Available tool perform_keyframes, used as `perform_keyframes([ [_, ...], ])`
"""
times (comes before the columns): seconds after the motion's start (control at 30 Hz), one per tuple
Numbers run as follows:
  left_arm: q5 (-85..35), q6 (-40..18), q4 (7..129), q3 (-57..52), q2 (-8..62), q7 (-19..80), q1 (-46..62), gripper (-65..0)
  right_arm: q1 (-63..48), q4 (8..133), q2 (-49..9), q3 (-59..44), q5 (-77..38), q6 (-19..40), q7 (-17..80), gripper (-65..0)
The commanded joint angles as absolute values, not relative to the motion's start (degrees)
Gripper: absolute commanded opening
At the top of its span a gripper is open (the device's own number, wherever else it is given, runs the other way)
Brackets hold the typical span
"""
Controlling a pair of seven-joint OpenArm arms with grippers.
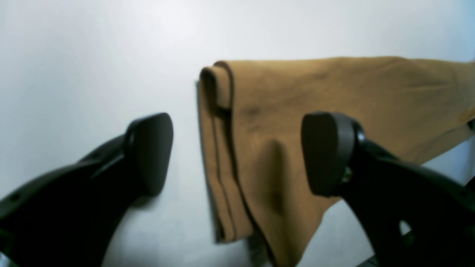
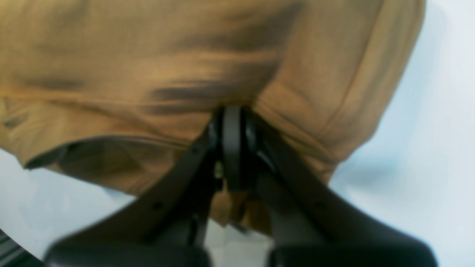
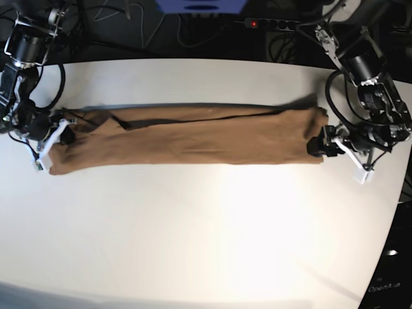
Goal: Fold the T-shirt properly
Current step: 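Lower the left gripper onto the strip's hem end and pinch it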
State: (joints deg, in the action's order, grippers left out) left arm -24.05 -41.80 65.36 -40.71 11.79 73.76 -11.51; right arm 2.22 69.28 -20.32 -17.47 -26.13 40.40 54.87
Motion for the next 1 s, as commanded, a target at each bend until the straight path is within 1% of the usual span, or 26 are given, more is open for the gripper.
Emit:
perform_keyframes([
  [0.0, -16.6, -40.0, 64.9, -40.7, 12.4, 79.8, -9.8, -10.9, 1.4, 68.4, -19.8, -16.7, -22.3, 40.0, 60.0, -63.7],
  [0.2, -16.6, -40.0, 64.6, -40.3, 11.8, 80.0, -9.8, -10.9, 1.4, 68.4, -19.8, -16.7, -22.3, 40.0, 60.0, -63.7],
  [0.53, -16.5, -40.0, 64.4, -32.1, 11.0, 80.0, -9.9, -11.0, 1.5, 68.4, -19.8, -16.8, -22.3, 40.0, 60.0, -63.7],
  [0.6, -16.5, -40.0, 64.4, -31.9, 11.0, 80.0, -10.1, -13.5, 1.5, 68.4, -19.8, -16.8, -22.3, 40.0, 60.0, -63.7],
  [0.77, -16.5, -40.0, 64.4, -31.8, 11.0, 80.0, -10.1, -27.2, 1.5, 68.4, -19.7, -16.8, -22.3, 40.0, 60.0, -63.7],
  [0.87, -16.2, -40.0, 64.4, -31.7, 11.1, 80.0, -9.8, -30.5, 1.5, 68.4, -19.1, -16.8, -22.3, 40.0, 60.0, -63.7],
  [0.97, -12.6, -40.0, 64.3, -30.3, 11.1, 80.0, -9.8, -30.6, 1.5, 68.4, -19.1, -16.8, -22.3, 40.0, 60.0, -63.7],
])
